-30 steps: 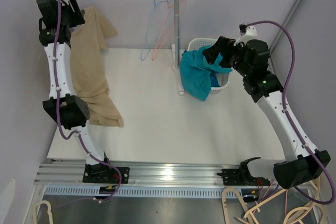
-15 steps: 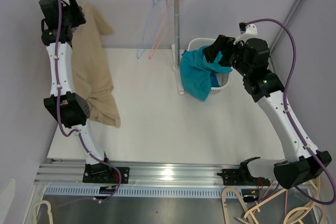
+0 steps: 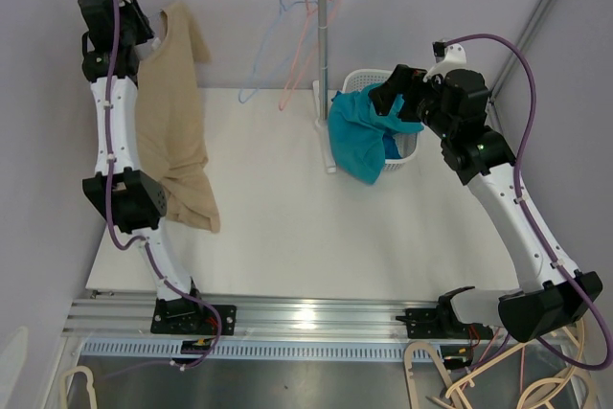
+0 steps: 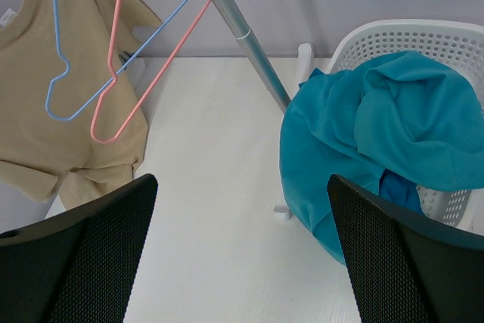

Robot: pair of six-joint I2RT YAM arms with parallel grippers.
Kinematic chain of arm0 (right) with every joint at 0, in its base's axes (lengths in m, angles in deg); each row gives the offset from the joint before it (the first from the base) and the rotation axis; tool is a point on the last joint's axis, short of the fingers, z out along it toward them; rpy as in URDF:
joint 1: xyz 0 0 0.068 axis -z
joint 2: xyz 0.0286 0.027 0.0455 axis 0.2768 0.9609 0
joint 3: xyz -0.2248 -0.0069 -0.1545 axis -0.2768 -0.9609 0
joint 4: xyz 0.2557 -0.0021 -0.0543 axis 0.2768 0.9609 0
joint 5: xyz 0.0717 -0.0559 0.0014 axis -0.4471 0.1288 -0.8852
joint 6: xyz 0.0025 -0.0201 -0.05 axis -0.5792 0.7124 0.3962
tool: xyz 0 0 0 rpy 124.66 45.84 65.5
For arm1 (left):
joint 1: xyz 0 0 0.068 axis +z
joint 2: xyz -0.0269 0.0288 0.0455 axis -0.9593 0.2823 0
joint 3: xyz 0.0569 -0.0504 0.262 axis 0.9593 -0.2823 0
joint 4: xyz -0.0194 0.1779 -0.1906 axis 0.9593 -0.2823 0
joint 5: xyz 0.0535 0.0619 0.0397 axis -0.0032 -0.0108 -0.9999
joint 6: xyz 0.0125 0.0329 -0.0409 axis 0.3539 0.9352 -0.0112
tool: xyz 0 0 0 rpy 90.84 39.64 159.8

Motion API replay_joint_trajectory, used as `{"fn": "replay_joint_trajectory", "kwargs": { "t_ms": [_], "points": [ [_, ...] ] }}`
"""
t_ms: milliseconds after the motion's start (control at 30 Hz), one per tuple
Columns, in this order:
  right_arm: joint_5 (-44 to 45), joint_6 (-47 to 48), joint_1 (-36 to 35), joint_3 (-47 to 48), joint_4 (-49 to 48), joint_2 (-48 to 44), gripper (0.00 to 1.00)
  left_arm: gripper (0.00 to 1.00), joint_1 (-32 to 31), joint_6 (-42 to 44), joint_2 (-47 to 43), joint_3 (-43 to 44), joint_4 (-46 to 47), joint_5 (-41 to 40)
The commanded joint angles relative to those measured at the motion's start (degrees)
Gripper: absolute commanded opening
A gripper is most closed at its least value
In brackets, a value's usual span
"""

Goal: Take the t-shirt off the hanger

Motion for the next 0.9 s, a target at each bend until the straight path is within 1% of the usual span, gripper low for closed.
{"fn": "replay_joint_trajectory", "kwargs": {
  "t_ms": [0, 100, 133, 167, 300, 567, 733, 800, 833, 867],
  "points": [
    [-0.19, 0.39, -0.25, -0.12, -0.81, 0.07, 0.99, 0.33, -0.80, 0.19, -4.14, 0.14, 2.41, -1.29],
    [-0.54, 0.22, -0.34, -0.38, -1.07, 0.16, 0.99, 0.20, -1.16, 0.98, -4.94, -0.30, 2.85, -1.47],
    [-0.63, 0.13, -0.34, -0.47, -1.07, 0.16, 0.99, 0.08, -1.24, 1.51, -5.02, -0.21, 2.94, -1.47],
    [-0.89, 0.04, -0.34, -0.73, -1.07, 0.07, 0.99, 0.01, -1.33, 1.77, -5.11, 0.05, 2.94, -1.47],
    [-1.07, 0.13, -0.43, -1.26, -1.25, 0.07, 0.99, 0.01, -2.38, 3.62, -6.51, 0.06, 3.55, -3.93],
    [-1.68, -0.22, -0.51, -2.66, -1.60, -1.07, 0.99, 0.01, -4.14, 3.01, -10.21, -0.03, 3.03, -2.97],
    [-2.03, -0.14, -0.51, -5.12, -2.65, -2.82, 0.99, 0.01, -5.02, 2.04, -14.60, -5.20, 5.48, -2.18],
    [-2.38, -0.05, -0.51, -5.48, -2.57, -3.18, 0.99, 0.01, -5.29, 1.51, -16.45, -5.74, 6.19, -2.18],
    [-2.56, -0.05, -0.51, -5.92, -2.65, -3.61, 0.99, 0.01, -5.55, 1.25, -17.23, -5.83, 5.40, -0.61],
    [-2.56, -0.05, -0.51, -6.18, -2.65, -3.79, 1.00, 0.01, -5.55, 1.07, -17.59, -5.83, 4.96, -0.68]
  ]
}}
